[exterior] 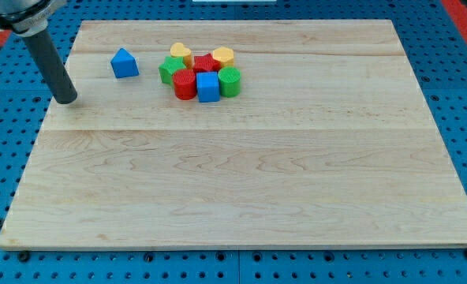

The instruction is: Slide the yellow heart closer to the yellow hexagon

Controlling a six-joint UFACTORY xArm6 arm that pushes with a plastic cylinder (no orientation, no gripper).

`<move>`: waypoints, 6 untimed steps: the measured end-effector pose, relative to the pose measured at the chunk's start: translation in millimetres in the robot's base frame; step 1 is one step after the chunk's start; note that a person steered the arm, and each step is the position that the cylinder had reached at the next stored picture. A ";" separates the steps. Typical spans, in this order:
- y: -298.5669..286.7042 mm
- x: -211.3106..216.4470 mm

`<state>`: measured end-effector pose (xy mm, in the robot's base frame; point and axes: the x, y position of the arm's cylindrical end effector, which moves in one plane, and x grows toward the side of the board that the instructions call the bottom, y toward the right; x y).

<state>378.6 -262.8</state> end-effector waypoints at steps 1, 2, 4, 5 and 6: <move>43.9 -23.2; 111.4 -47.1; 115.1 -72.0; 119.5 -97.9; 181.6 -98.5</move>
